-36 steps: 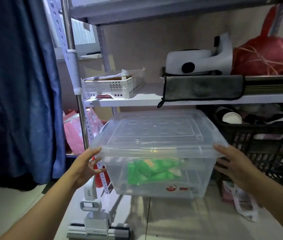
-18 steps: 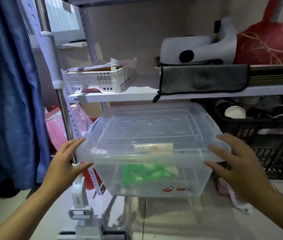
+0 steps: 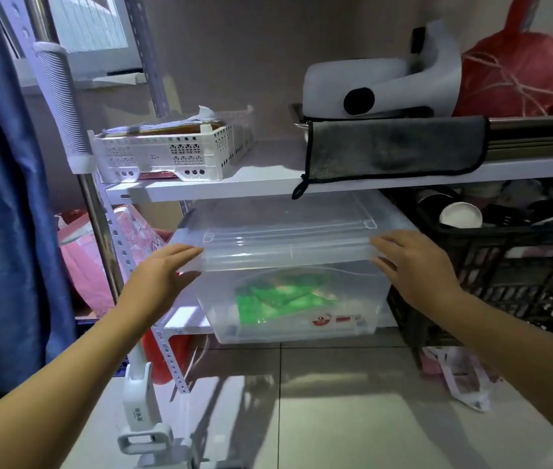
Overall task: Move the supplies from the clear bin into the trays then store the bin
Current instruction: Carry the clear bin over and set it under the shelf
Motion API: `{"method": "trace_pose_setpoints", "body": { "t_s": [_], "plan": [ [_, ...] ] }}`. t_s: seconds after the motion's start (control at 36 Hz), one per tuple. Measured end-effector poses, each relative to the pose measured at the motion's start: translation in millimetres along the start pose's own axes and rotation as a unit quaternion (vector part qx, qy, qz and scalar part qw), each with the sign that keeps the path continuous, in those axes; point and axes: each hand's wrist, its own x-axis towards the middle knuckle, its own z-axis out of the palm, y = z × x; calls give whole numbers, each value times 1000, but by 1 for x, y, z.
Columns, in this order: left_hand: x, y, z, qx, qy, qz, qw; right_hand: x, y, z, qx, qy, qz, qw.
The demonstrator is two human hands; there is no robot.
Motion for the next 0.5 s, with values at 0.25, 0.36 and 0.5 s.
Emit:
{"method": "trace_pose_setpoints", "body": {
  "t_s": [0.25, 0.36, 0.5],
  "plan": [
    [47, -4, 38, 17, 18, -50, 998, 36, 3, 35, -17, -61, 108, 992],
    [55, -3, 48, 0, 9, -86, 996, 36, 2, 42, -30, -85, 122, 988],
    [50, 0, 53, 1, -16, -110, 994, 35, 7, 39, -55, -154, 106, 981]
  ]
}}
